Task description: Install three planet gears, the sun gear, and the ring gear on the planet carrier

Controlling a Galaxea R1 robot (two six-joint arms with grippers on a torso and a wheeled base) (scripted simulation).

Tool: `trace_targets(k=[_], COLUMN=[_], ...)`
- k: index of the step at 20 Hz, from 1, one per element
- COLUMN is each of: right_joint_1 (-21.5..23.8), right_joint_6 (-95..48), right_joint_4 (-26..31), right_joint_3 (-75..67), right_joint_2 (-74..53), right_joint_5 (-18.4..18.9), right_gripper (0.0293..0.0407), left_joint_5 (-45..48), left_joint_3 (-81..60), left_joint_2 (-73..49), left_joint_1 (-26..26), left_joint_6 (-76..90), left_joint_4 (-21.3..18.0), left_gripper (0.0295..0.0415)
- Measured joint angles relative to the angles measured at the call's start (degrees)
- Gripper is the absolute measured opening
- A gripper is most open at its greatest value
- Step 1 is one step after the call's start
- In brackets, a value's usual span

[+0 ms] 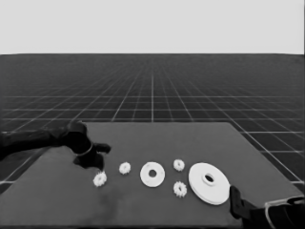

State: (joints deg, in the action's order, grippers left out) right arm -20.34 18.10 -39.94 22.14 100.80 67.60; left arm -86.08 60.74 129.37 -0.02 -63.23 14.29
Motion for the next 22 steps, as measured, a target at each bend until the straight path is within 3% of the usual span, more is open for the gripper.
trace_targets(k=[4, 5, 7, 14, 16, 22], right_joint_1=[0.02, 0.02, 0.02, 0.02, 0.02, 0.02], right_joint_6=[0.0, 0.0, 0.0, 0.0, 0.0, 0.0], right_joint_4=[-0.03, -0.03, -0.03, -0.04, -0.04, -0.03], right_joint_3=[0.02, 0.02, 0.02, 0.02, 0.02, 0.02], right_joint_2=[0.0, 0.0, 0.0, 0.0, 0.0, -0.01], right_joint_5=[0.01, 0.01, 0.01, 0.01, 0.01, 0.01], right_gripper=[0.0385, 0.0385, 0.0385, 0.0385, 0.0385, 0.0385], left_joint_5=[0.93, 3.47, 6.24, 7.84, 7.87, 7.88], left_joint_3=[6.01, 8.48, 12.27, 14.79, 14.83, 14.84], left_joint_2=[1.68, 2.67, 4.28, 5.35, 5.37, 5.38], left_joint_1=[0.39, 5.37, 10.54, 12.71, 12.74, 12.73], left_joint_6=[-0.43, 0.34, 1.55, 2.38, 2.39, 2.4], left_joint_4=[-4.16, 0.35, 4.05, 5.64, 5.67, 5.69], left_gripper=[0.0385, 0.0385, 0.0385, 0.0385, 0.0314, 0.0312])
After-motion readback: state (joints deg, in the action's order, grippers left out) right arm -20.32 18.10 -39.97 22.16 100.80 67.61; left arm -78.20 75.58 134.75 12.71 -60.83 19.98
